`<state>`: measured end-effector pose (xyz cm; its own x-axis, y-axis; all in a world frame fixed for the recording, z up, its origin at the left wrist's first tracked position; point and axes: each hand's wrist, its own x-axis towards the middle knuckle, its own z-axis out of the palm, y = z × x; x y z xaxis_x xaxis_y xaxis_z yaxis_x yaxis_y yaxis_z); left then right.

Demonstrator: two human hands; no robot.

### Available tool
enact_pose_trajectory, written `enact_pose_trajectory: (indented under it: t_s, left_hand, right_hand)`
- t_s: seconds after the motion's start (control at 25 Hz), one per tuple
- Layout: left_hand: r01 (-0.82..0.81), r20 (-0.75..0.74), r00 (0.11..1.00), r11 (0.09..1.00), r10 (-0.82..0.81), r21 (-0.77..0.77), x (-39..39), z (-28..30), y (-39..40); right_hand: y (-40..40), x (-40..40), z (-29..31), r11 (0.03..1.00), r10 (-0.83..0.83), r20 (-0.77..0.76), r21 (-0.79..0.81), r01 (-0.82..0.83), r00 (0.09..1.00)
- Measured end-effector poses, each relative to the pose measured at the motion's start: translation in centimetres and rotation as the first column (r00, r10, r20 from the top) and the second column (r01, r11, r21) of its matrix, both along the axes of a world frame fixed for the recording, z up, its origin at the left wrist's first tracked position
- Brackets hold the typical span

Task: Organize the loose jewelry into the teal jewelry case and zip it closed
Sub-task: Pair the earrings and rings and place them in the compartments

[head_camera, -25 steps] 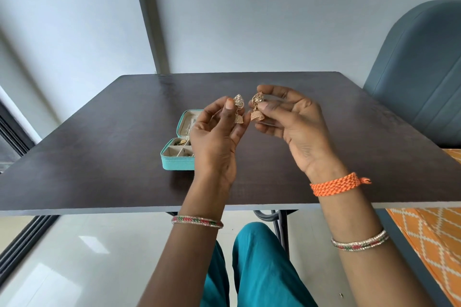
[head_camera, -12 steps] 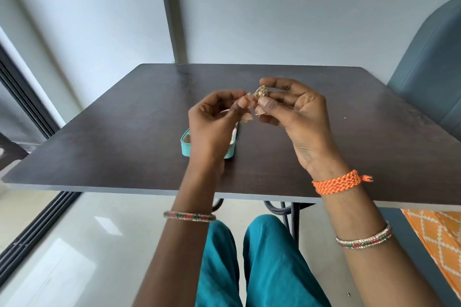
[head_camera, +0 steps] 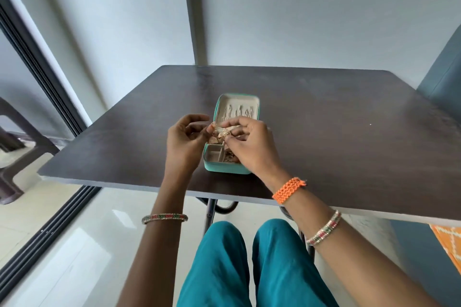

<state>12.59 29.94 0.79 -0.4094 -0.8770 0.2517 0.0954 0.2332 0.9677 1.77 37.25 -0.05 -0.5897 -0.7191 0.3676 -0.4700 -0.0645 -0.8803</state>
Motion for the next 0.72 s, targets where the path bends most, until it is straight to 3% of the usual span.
enact_pose_trajectory:
  t_s: [0.2, 0.48, 0.72]
  left_hand:
    - [-0.048, 0.06, 0.997, 0.996, 0.044, 0.069, -0.9, -2.1, 1.3]
    - [-0.17, 0.26, 0.936, 0.951, 0.237, -0.257, 0.0, -1.6, 2.8]
    - [-0.13, 0.515, 0.755, 0.861, 0.407, -0.491, -0.8, -1.0, 3.5]
  right_hand:
    - [1.2, -0.3, -0.1, 0.999, 0.028, -0.129, 0.025, -0.026, 0.991]
    - [1.4, -1.1, -0.3, 0.998, 0.026, -0.049, 0.059, -0.023, 0.998]
    - [1.2, -1.2, -0.4, 0.997, 0.027, -0.017, 0.068, -0.026, 0.999]
